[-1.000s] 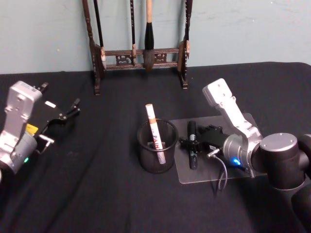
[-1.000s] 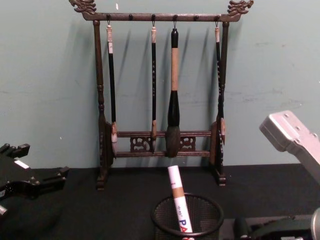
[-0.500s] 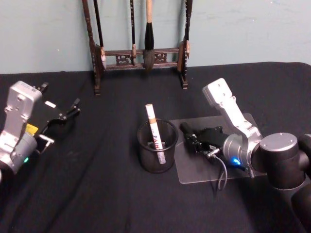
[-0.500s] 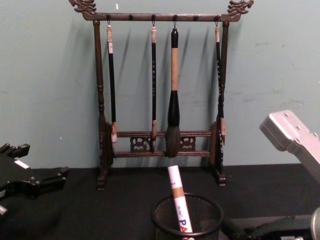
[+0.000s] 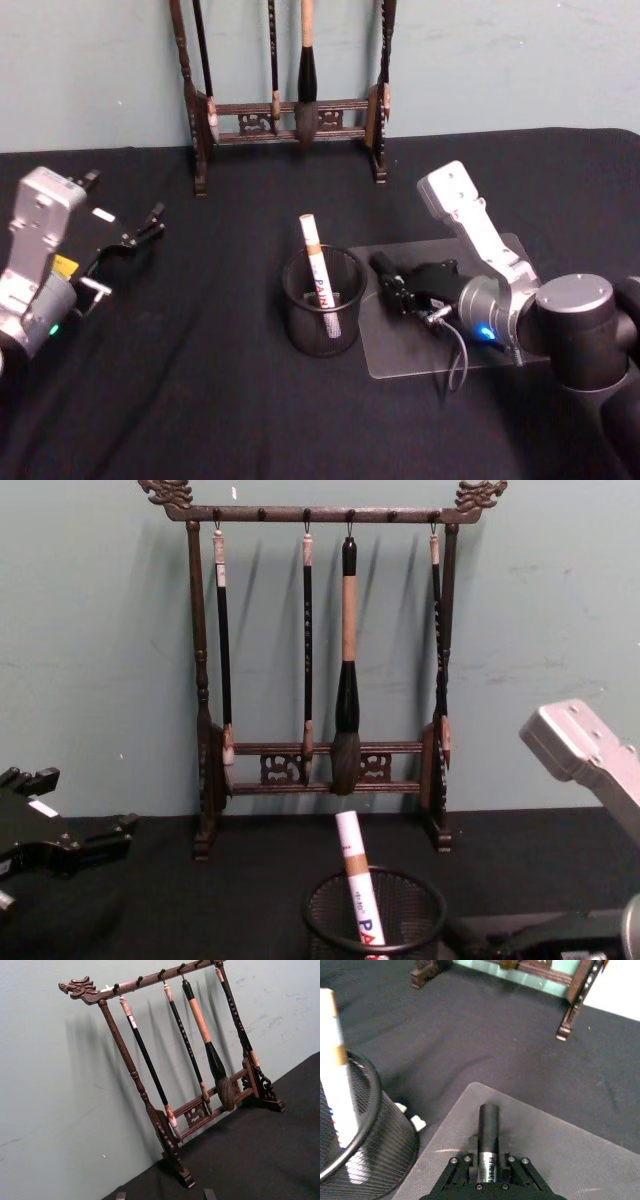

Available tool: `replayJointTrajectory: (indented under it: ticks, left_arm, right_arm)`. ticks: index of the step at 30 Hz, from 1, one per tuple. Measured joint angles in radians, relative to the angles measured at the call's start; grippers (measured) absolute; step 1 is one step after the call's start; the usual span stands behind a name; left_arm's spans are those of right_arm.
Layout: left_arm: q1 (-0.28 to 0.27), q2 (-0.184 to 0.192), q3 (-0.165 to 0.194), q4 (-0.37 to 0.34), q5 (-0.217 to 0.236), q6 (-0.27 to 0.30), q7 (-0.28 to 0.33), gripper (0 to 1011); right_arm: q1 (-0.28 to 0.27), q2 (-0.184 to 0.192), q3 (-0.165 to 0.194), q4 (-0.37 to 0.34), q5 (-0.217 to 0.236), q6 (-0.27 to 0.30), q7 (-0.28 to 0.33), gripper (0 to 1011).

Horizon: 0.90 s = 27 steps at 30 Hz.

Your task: Pick up the water-based marker from the table and place it into the pen holder.

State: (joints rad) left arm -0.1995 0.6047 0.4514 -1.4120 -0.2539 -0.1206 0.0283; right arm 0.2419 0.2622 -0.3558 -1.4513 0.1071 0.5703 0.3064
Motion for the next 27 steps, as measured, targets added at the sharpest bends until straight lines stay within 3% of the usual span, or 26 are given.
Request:
replayJointTrajectory:
  ticks: [5,11,14,15,22,24,25,27]
  left_arm:
    - [0.000,0.000,0.000,0.000,0.000,0.000,0.000,1001]
    - [0.000,0.000,0.000,0.000,0.000,0.000,0.000,1001]
    - [0.000,0.000,0.000,0.000,0.000,0.000,0.000,1001]
    - [0.000,0.000,0.000,0.000,0.000,0.000,0.000,1001]
    - [0.000,0.000,0.000,0.000,0.000,0.000,0.000,1001]
    - [0.000,0.000,0.000,0.000,0.000,0.000,0.000,1001]
    - [0.000,0.000,0.000,0.000,0.000,0.000,0.000,1001]
    - [0.000,0.000,0.000,0.000,0.000,0.000,0.000,1001]
  right_arm:
    - [-0.012,0.009,0.010,-0.017,0.002,-0.060,0.021,237]
    - [-0.041,0.034,0.032,-0.050,0.032,-0.202,0.055,238]
    - [-0.058,0.050,0.046,-0.058,0.058,-0.305,0.084,238]
    - [-0.065,0.057,0.052,-0.058,0.075,-0.365,0.101,238]
    - [-0.082,0.073,0.073,-0.037,0.148,-0.575,0.180,238]
    - [-0.085,0.072,0.081,-0.022,0.187,-0.661,0.214,238]
    - [-0.085,0.072,0.081,-0.022,0.187,-0.661,0.214,237]
    - [-0.085,0.063,0.083,-0.009,0.218,-0.714,0.238,238]
